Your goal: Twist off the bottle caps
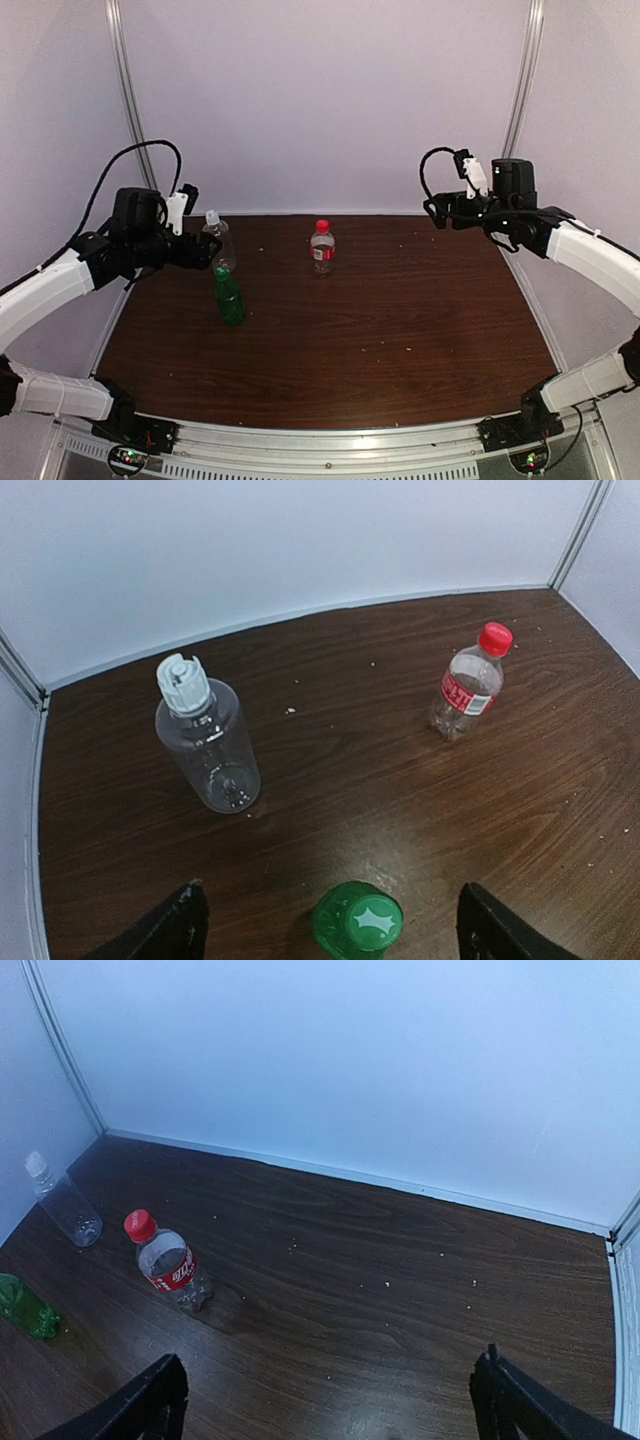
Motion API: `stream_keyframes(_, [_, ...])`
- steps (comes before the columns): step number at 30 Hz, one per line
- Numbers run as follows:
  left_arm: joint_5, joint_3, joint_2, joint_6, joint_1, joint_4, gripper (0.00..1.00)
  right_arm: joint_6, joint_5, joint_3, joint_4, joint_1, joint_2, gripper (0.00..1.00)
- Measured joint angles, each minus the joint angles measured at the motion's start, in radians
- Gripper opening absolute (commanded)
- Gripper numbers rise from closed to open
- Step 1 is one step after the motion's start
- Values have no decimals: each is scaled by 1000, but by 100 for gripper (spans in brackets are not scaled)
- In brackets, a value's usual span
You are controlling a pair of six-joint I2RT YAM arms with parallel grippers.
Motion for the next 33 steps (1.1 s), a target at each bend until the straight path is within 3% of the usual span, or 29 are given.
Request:
stream_keyframes(19, [72,0,204,-28,-24,-53,60,0,-10,0,-6,27,47,100])
stream_keyframes(25, [74,0,233,-29,-37,-77,42,0,-9,0,-6,37,61,100])
stream_keyframes(30, [79,1,235,-34,-40,-77,19,0,-9,-1,-11,49,65,100])
stream_keyframes(33, [103,2,235,-28,-41,-73,15,-1,-9,-2,-18,55,65,100])
